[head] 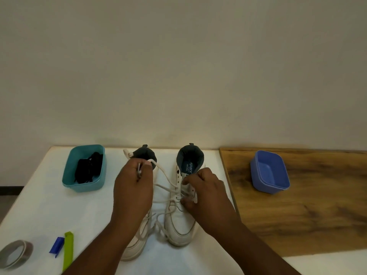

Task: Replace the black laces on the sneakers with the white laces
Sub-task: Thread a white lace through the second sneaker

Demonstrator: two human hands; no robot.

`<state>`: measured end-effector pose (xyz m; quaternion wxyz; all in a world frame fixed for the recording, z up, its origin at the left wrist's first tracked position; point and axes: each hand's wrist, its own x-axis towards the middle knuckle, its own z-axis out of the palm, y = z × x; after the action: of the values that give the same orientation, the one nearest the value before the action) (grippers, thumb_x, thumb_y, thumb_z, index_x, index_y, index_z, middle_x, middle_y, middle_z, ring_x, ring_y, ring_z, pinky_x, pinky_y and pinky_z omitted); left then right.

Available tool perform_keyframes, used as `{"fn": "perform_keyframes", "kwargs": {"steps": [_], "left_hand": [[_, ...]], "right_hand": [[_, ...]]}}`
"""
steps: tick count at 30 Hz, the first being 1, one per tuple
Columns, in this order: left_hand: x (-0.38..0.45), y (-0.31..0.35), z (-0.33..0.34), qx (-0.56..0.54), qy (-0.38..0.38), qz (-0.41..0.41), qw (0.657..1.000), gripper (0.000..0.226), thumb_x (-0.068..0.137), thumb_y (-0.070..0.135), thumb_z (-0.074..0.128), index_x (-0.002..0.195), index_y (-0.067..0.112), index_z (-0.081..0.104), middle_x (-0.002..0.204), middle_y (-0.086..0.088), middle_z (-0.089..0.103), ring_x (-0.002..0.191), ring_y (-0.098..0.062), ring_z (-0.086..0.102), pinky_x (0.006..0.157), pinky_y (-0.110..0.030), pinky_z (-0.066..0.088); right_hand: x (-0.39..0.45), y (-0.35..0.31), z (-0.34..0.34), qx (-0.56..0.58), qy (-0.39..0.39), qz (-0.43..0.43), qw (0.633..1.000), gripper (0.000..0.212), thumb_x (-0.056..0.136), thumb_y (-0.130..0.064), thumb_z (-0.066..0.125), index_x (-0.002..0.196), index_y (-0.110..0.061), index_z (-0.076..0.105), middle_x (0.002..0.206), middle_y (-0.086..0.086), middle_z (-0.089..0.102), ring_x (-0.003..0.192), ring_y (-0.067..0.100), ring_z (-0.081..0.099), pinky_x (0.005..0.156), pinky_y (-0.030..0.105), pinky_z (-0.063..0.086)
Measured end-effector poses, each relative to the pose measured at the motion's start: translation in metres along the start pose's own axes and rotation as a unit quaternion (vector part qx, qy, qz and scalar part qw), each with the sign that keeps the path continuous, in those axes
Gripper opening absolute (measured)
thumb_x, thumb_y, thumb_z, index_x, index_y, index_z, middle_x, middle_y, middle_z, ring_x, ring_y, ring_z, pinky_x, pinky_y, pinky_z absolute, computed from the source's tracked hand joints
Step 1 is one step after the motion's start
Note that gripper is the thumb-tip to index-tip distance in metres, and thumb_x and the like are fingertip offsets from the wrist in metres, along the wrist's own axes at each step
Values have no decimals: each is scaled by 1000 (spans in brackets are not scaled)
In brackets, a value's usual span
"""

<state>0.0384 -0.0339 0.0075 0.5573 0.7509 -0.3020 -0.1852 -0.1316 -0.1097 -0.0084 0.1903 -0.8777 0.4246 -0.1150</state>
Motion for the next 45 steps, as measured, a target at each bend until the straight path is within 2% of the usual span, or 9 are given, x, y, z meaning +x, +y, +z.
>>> {"fn": "perform_keyframes", "kwargs": {"steps": [8, 11, 16, 21, 29, 33, 37, 42, 45], "left_hand": [[-3, -3, -10, 96, 18, 42, 994, 9, 100, 30, 54, 109, 33, 56, 92, 16, 64, 81, -6, 62, 65, -22, 45], [-6, 0, -11, 149, 5, 89, 985, 26, 98, 24, 56, 122, 33, 55, 113, 18, 58, 93, -3, 58, 74, -16, 42], [-11, -1, -8, 316, -126, 112, 934, 25, 93, 54, 58, 94, 34, 71, 108, 13, 63, 79, -3, 59, 72, -22, 46], [-23, 4, 1, 379, -187, 116, 899, 52, 84, 77, 51, 81, 29, 72, 87, 11, 68, 77, -3, 61, 68, -20, 45], [-21, 18, 7, 212, -83, 304, 925, 43, 96, 62, 50, 127, 35, 63, 122, 16, 67, 106, -12, 61, 90, -40, 49], [-22, 11, 9, 169, -155, 235, 945, 43, 103, 60, 28, 86, 34, 58, 72, 14, 60, 71, -3, 56, 66, -31, 49], [-17, -7, -4, 322, -165, 110, 926, 38, 104, 50, 24, 86, 32, 52, 72, 11, 55, 70, -3, 54, 65, -26, 42], [-29, -9, -4, 438, -182, 80, 877, 29, 104, 42, 32, 93, 32, 57, 78, 10, 51, 74, -6, 53, 63, -19, 38], [-30, 0, -3, 443, -163, 108, 875, 29, 97, 47, 38, 108, 34, 62, 101, 12, 60, 89, -6, 58, 74, -22, 47]], "right_hand": [[-7, -27, 22, -52, -41, -58, 996, 26, 99, -49, 54, 111, -29, 65, 102, -9, 52, 84, 7, 50, 73, 20, 37], [-3, -25, 9, 126, -42, -7, 991, 14, 103, -37, 52, 97, -28, 61, 98, -12, 56, 82, 5, 55, 73, 18, 45], [1, -30, -49, 512, 108, 59, 850, 13, 103, -18, 54, 96, -19, 65, 71, 1, 64, 63, 11, 57, 59, 27, 48], [-7, -32, -60, 408, 361, -90, 834, 12, 94, -28, 59, 102, -35, 64, 86, -14, 68, 77, 9, 64, 69, 18, 54], [-14, -40, -54, 331, 323, -212, 861, 29, 101, -25, 57, 126, -39, 57, 112, -18, 63, 82, 16, 66, 69, 29, 56], [-9, -31, -59, 209, 316, -240, 894, 25, 97, -14, 61, 121, -20, 59, 107, -22, 57, 87, -5, 59, 74, 11, 47], [-1, 2, -71, 140, 409, -90, 897, 13, 96, -3, 64, 107, -9, 69, 100, -2, 68, 91, 8, 62, 79, 19, 49], [13, 28, -67, 392, 439, 139, 796, 34, 100, -51, 58, 103, -19, 68, 86, 7, 64, 79, 27, 60, 71, 50, 55], [12, 14, -53, 372, 362, 91, 850, 14, 99, -40, 64, 100, -26, 68, 90, 1, 68, 85, 26, 66, 77, 51, 58]]}}
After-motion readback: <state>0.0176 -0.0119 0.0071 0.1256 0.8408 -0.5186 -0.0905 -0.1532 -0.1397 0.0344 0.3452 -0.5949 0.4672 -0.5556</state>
